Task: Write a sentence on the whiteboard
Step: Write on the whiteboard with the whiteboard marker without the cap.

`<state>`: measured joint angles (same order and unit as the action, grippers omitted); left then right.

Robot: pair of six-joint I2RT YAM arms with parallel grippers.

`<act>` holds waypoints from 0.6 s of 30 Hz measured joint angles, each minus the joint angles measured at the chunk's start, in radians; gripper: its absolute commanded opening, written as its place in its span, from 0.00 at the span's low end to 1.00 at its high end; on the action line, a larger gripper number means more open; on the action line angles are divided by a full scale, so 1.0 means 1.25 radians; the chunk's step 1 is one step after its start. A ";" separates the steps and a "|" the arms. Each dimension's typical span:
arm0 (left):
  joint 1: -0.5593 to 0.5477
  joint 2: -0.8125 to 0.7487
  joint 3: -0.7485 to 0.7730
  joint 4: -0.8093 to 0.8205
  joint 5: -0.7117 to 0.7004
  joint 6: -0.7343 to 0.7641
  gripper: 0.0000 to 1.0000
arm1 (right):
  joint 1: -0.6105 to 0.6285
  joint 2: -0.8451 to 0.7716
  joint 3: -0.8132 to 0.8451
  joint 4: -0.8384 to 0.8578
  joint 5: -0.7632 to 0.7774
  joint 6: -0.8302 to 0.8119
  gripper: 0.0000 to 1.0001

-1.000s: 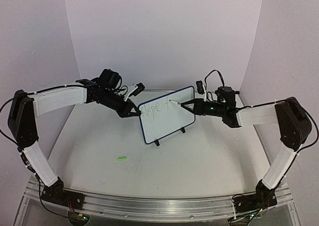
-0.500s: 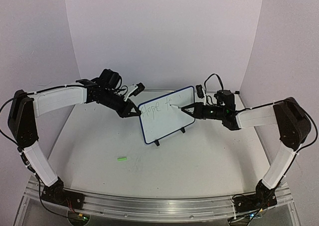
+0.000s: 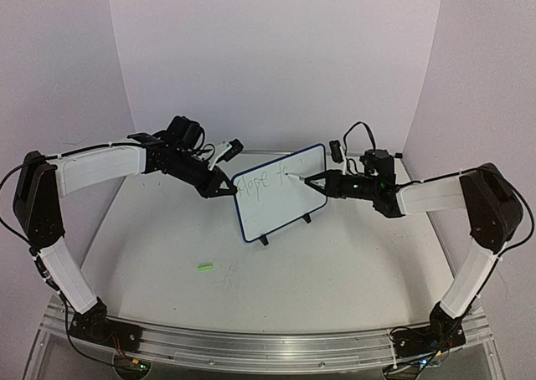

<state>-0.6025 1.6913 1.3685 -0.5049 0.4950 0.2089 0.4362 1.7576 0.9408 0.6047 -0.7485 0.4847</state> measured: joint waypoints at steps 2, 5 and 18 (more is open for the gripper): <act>0.000 0.000 0.000 0.000 0.000 0.000 0.00 | 0.000 0.000 0.003 0.000 0.001 -0.001 0.00; 0.000 0.000 0.000 0.000 0.000 0.000 0.00 | 0.000 -0.001 0.006 0.000 0.002 -0.002 0.00; 0.000 0.000 0.000 0.000 0.000 0.000 0.00 | 0.000 -0.005 0.022 -0.001 0.003 -0.005 0.00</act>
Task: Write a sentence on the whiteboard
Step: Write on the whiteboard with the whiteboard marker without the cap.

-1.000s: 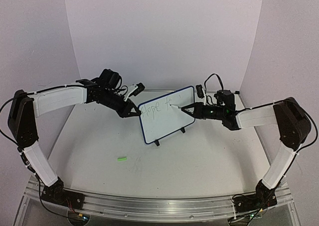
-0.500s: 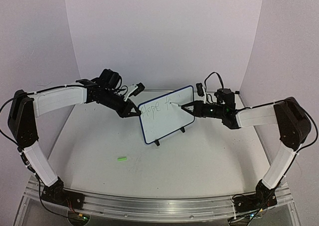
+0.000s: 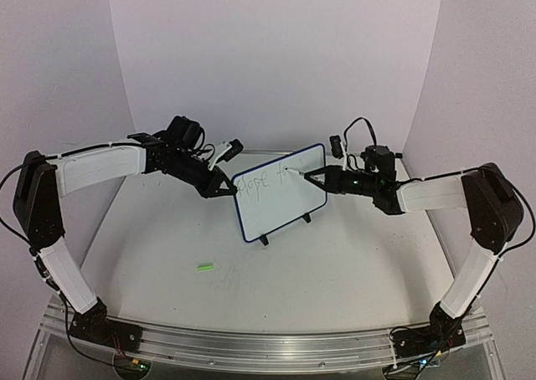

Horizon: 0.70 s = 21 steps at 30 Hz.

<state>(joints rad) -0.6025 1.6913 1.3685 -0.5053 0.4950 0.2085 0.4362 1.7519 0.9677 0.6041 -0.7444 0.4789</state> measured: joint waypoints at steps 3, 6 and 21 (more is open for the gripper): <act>0.000 0.000 0.000 0.000 0.000 0.000 0.00 | 0.000 0.000 0.002 -0.001 0.000 0.000 0.00; 0.000 0.000 0.000 0.000 0.000 0.000 0.00 | 0.000 -0.001 0.002 -0.002 0.000 -0.001 0.00; -0.001 0.000 0.000 -0.001 0.000 0.001 0.00 | 0.000 -0.071 0.000 0.001 0.012 -0.003 0.00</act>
<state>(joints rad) -0.6033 1.6913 1.3685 -0.5060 0.4950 0.2092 0.4362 1.6637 0.9680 0.6052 -0.7296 0.4752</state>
